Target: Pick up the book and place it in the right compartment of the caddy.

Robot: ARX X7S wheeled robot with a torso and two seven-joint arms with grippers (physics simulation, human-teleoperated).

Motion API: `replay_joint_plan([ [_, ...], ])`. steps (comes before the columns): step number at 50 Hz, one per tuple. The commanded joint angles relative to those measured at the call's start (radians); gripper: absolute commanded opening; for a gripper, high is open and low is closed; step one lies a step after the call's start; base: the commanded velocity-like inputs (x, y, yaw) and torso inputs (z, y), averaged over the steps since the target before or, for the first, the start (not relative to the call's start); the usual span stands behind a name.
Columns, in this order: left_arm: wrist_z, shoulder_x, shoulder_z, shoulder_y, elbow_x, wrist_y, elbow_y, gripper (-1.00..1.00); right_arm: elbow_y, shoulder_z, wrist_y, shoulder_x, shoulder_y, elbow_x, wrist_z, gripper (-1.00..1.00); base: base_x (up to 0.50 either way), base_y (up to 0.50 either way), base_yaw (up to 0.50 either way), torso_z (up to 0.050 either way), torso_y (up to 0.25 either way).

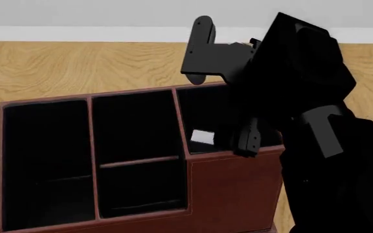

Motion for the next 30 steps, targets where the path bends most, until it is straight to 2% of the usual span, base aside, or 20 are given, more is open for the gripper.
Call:
replay_joint_plan([
  [1, 0.0, -0.004, -0.005, 0.008, 0.001, 0.01, -0.005, 1.0, 0.0, 0.003, -0.014, -0.003, 0.001, -0.011, 0.02, 1.0, 0.0, 0.0, 0.0, 0.0, 0.0],
  [19, -0.009, -0.009, -0.017, 0.011, -0.018, 0.014, 0.005, 1.0, 0.0, -0.004, -0.025, 0.001, 0.026, -0.009, 0.015, 1.0, 0.0, 0.0, 0.0, 0.0, 0.0],
  [30, -0.019, -0.013, -0.032, 0.016, -0.039, 0.014, 0.023, 1.0, 0.0, 0.052, -0.071, 0.016, 0.087, 0.004, 0.014, 1.0, 0.0, 0.0, 0.0, 0.0, 0.0],
])
